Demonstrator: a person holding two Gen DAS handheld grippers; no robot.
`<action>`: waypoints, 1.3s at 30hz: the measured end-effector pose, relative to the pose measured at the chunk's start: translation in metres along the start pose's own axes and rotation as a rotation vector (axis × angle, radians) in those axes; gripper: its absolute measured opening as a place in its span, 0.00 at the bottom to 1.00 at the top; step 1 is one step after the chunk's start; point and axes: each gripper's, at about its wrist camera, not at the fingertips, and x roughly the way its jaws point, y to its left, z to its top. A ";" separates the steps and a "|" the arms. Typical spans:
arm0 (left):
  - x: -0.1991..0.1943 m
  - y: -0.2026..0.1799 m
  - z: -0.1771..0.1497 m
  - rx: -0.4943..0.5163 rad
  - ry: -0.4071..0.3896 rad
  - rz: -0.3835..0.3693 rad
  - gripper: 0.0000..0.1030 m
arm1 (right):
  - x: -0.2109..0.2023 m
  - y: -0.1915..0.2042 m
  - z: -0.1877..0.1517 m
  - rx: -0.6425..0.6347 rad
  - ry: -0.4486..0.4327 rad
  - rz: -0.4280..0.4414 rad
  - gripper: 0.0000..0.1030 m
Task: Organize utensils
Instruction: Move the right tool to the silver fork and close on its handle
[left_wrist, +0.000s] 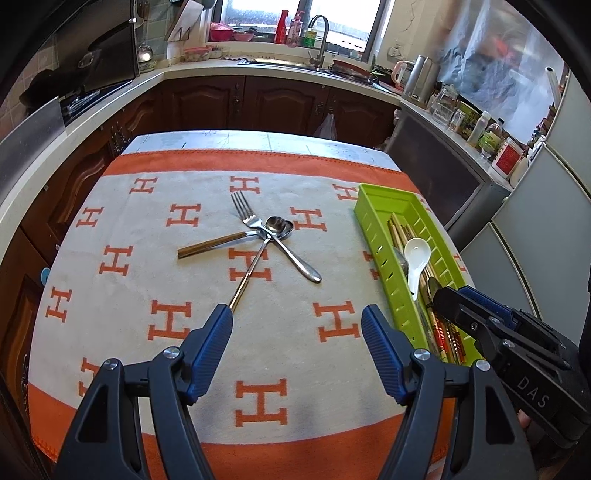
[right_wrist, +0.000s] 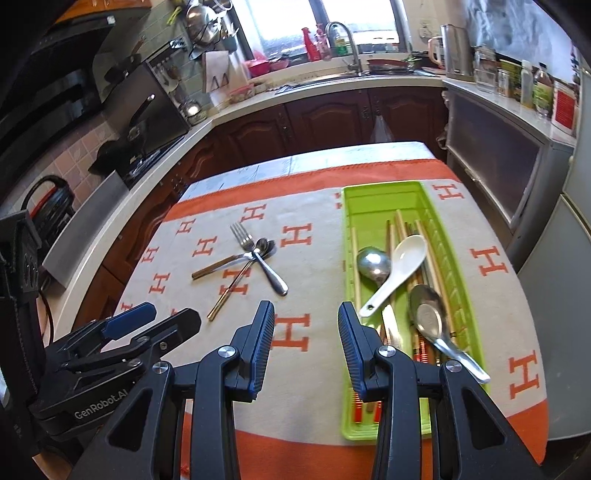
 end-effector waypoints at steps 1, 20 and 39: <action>0.001 0.003 0.000 -0.006 0.003 0.001 0.69 | 0.002 0.003 0.000 -0.006 0.006 0.003 0.35; 0.045 0.082 0.028 0.001 0.128 0.013 0.69 | 0.073 0.041 0.042 -0.132 0.150 0.041 0.35; 0.148 0.061 0.091 0.376 0.296 0.067 0.59 | 0.238 0.081 0.096 -0.309 0.483 0.056 0.26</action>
